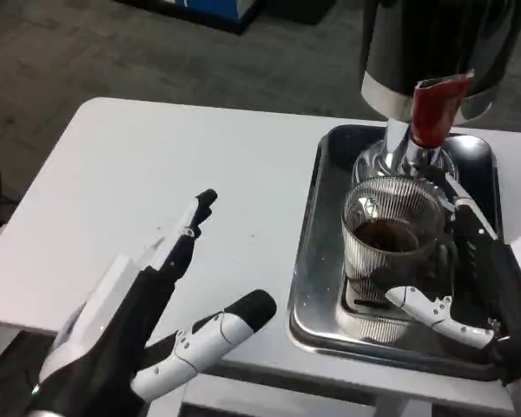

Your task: Grasp the cup under the faucet to collect the drink, then remove the cup.

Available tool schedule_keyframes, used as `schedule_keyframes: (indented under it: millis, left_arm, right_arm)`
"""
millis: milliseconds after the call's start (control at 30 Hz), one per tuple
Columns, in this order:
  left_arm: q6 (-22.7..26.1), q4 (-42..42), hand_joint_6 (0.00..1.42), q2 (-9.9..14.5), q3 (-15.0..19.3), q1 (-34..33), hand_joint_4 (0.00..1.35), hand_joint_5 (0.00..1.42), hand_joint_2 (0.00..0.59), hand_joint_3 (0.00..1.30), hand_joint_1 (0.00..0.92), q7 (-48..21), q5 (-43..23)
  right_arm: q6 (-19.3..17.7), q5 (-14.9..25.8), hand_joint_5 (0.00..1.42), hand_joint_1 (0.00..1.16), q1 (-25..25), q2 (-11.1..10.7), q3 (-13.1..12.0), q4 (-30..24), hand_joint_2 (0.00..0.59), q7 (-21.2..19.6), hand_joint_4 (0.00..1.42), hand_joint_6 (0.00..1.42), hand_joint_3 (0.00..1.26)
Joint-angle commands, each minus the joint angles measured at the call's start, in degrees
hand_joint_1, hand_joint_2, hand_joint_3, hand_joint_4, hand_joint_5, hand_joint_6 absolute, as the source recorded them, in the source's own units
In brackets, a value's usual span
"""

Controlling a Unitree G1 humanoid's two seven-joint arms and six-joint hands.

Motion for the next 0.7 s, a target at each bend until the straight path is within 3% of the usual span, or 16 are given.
schedule_keyframes:
  millis: [33, 700]
  left_arm:
    - [-0.7, 0.1, 0.00, -0.1, 0.2, 1.0, 0.00, 0.05, 0.047, 0.00, 0.000, 0.4, 0.0]
    - [-1.1, 0.5, 0.00, -0.3, 0.8, 1.6, 0.00, 0.05, 0.048, 0.01, 0.000, 0.6, -0.3]
  right_arm:
    - [0.3, -0.4, 0.21, 0.70, -0.7, -0.3, 0.0, 1.2, 0.166, 0.2, 0.19, 0.24, 0.08]
    - [1.5, 0.1, 0.22, 0.70, -1.5, 0.2, 1.6, 0.4, 0.144, 2.7, 0.21, 0.21, 0.06]
